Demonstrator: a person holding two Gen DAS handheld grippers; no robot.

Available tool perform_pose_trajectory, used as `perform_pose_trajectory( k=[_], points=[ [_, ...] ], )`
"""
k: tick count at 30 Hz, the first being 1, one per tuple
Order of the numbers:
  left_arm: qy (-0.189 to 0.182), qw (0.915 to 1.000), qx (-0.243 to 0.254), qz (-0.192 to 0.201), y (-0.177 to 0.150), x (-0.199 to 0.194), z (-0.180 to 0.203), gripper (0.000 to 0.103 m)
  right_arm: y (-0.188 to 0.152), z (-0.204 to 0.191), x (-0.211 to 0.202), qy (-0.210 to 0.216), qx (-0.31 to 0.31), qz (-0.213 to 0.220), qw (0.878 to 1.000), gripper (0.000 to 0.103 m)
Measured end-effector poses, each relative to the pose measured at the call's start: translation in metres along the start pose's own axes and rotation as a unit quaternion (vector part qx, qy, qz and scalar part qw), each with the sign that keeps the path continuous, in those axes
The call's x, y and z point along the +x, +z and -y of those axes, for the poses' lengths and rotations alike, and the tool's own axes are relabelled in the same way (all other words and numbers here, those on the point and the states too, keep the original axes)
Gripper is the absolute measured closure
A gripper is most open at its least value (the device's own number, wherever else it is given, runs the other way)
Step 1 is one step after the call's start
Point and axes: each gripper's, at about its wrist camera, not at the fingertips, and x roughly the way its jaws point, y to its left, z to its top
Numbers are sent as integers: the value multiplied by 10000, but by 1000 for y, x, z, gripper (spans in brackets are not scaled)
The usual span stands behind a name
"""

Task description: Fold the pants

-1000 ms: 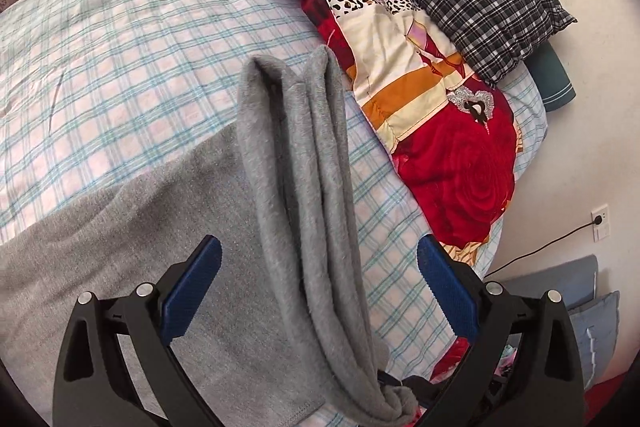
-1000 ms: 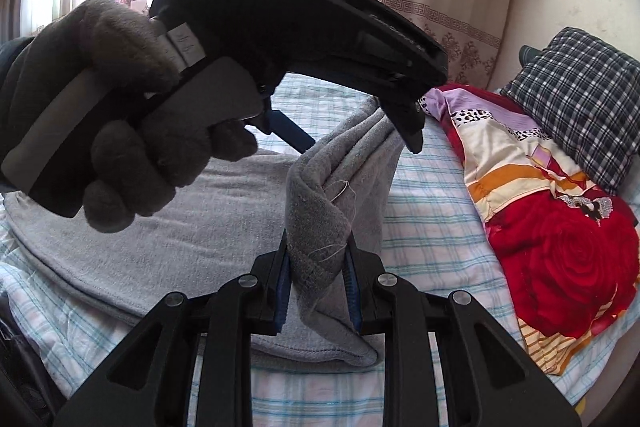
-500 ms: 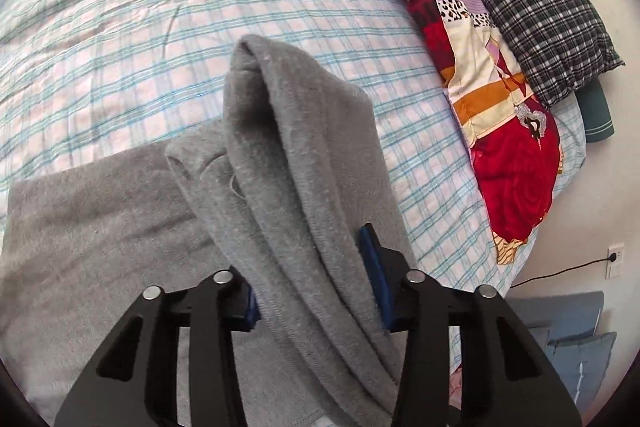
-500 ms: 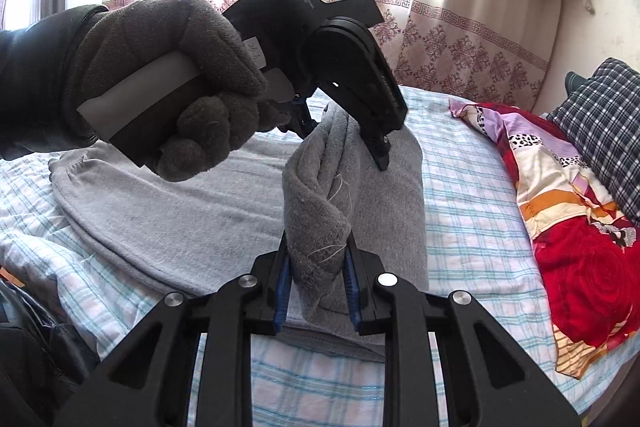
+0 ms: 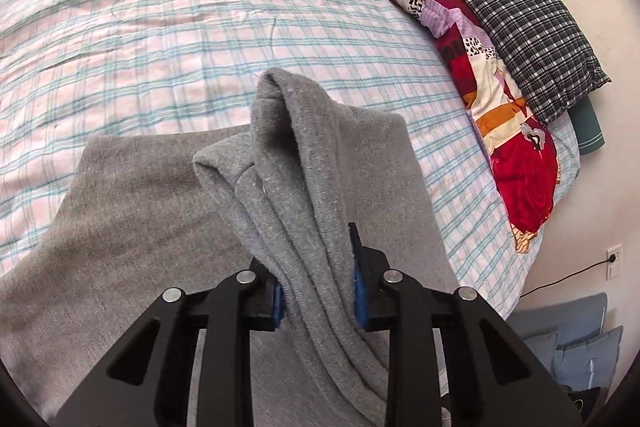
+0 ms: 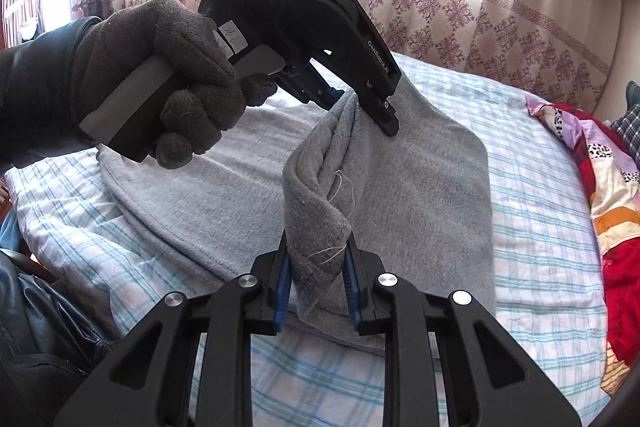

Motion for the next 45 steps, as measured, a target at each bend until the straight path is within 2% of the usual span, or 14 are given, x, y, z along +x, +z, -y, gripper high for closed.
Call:
perform_pose_trajectory(
  k=[3, 4, 5, 11, 15, 20, 22, 26, 33, 37, 39, 41, 43, 45],
  points=[
    [25, 10000, -73, -44, -9, 14, -16, 73, -5, -9, 16, 124, -135, -328, 9993, 71],
    [71, 9999, -105, -55, -11, 17, -20, 69, -7, -10, 18, 294, -133, -443, 9985, 59],
    [98, 9998, -140, -55, -13, 20, -23, 65, -8, -12, 19, 483, -111, -507, 9975, 55],
    [571, 9981, -167, 133, -18, 15, -38, 45, -4, 6, 6, 1324, 407, -488, 9892, 54],
    [762, 9964, -166, 345, -19, -6, -40, 43, -6, 41, -8, 1535, 1156, -408, 9805, 54],
    [438, 9977, 136, 499, -30, -24, -9, 42, -20, 82, -15, 1175, 1857, -421, 9746, 54],
    [295, 9980, 340, 450, -39, -21, 8, 42, -27, 91, -10, 964, 1999, -538, 9736, 54],
    [105, 9982, 550, 191, -55, 1, 29, 42, -39, 97, 4, 886, 2215, -763, 9681, 54],
    [485, 9948, 898, 37, -72, 30, 29, 42, -48, 91, 17, 802, 2124, -930, 9694, 54],
    [545, 9941, 940, -40, -70, 28, 32, 41, -48, 102, 5, 960, 2374, -753, 9637, 54],
    [506, 9954, 799, -118, -64, 25, 33, 38, -47, 115, -5, 947, 2630, -545, 9586, 54],
    [517, 9962, 687, -122, -58, 21, 37, 27, -50, 131, -17, 881, 2934, -344, 9513, 54],
    [567, 9966, 596, -89, -49, 19, 43, 16, -54, 145, -23, 613, 3130, -263, 9474, 54],
    [486, 9973, 538, -80, -39, 18, 51, 14, -60, 157, -21, 344, 3248, -323, 9446, 52]
  ],
)
